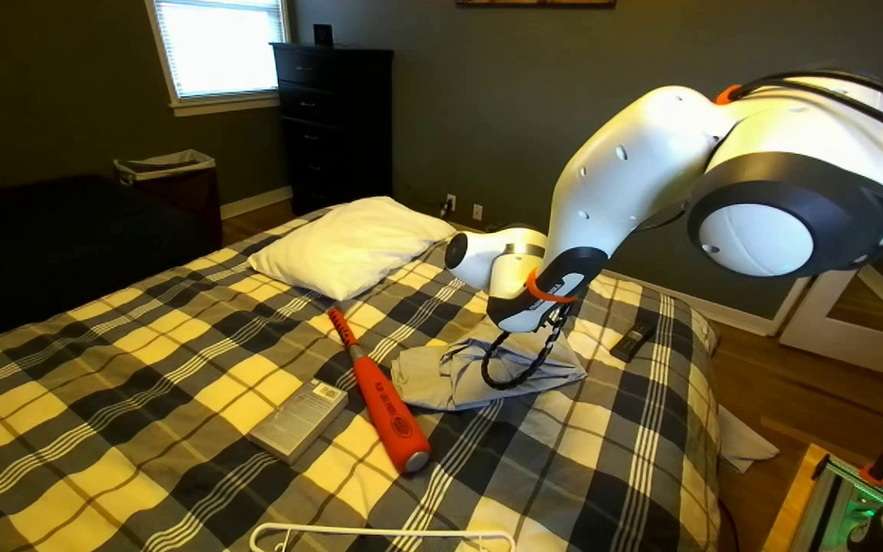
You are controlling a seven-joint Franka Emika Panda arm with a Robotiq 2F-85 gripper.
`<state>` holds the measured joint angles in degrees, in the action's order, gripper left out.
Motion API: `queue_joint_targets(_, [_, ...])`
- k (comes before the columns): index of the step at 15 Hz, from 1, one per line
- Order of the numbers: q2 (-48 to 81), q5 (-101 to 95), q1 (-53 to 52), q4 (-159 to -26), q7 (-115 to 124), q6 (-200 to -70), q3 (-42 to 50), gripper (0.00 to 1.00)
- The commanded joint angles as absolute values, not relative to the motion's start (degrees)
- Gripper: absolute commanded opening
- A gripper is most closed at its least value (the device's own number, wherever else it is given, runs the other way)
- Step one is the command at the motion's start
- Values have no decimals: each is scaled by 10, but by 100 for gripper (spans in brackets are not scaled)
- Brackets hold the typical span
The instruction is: Unfold the gray bed sheet on the bed
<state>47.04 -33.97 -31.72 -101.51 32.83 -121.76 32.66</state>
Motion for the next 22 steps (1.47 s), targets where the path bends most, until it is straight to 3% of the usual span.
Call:
queue_joint_targets(1, [465, -370, -261, -988, 323, -1184, 267, 100])
queue_joint_targets(7, [460, -394, -162, -968, 199, -1117, 163, 100])
queue_joint_targets(11, [396, -382, -104, -1040, 126, -1176, 103, 100])
queue_joint_targets(17, [249, -373, -55, -1215, 110, -1350, 58, 100])
queue_joint_targets(22, [192, -417, 1, -1327, 36, -1578, 78, 100])
